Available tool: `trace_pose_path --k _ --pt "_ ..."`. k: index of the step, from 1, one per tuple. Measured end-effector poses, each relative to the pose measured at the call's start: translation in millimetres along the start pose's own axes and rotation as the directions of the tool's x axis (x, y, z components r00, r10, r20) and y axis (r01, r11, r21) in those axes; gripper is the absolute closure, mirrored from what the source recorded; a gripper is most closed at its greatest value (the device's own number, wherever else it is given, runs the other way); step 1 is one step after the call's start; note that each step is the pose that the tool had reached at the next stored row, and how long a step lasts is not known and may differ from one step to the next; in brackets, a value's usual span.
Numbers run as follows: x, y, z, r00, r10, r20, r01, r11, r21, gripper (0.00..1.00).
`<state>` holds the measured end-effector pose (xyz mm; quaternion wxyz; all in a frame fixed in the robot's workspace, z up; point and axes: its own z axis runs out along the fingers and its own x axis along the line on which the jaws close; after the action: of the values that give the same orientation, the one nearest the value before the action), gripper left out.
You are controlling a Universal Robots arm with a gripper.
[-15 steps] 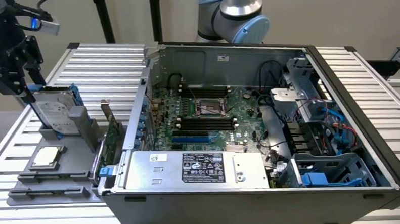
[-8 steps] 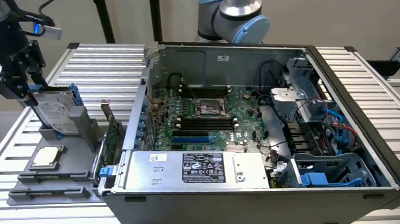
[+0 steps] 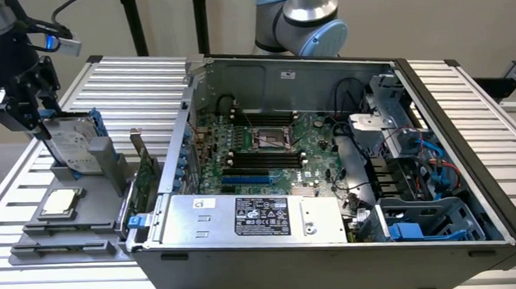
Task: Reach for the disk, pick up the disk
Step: 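Pick up the disk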
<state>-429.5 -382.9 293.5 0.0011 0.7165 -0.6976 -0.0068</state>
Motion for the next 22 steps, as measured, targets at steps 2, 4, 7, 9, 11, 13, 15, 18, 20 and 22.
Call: trace_pose_path --k 2,4,7,9,11,13,15,18,20,22 --pt "0.0 0.1 1.1 1.0000 0.000 -0.0001 0.000 1.0000 0.0016 0.40" --pt "0.0 0.4 1.8 1.0000 0.000 -0.0001 0.000 1.0000 0.0023 0.40" --pt "0.0 0.6 2.2 1.0000 0.000 -0.0001 0.000 1.0000 0.0026 0.42" --pt "0.0 0.7 2.3 1.0000 0.000 -0.0001 0.000 1.0000 0.0026 0.49" --pt "0.0 0.7 2.2 1.0000 0.000 -0.0001 0.000 1.0000 0.0026 0.49" --pt "0.0 0.7 2.2 1.0000 0.000 -0.0001 0.000 1.0000 0.0025 0.49" --pt "0.0 0.7 2.2 1.0000 0.000 -0.0004 0.000 1.0000 0.0025 0.49" --pt "0.0 0.7 2.2 1.0000 0.000 -0.0005 0.000 1.0000 0.0025 0.49" --pt "0.0 0.7 2.3 1.0000 0.000 -0.0005 0.000 1.0000 0.0026 0.49" --pt "0.0 0.7 2.3 1.0000 0.000 -0.0005 0.000 1.0000 0.0026 0.52"
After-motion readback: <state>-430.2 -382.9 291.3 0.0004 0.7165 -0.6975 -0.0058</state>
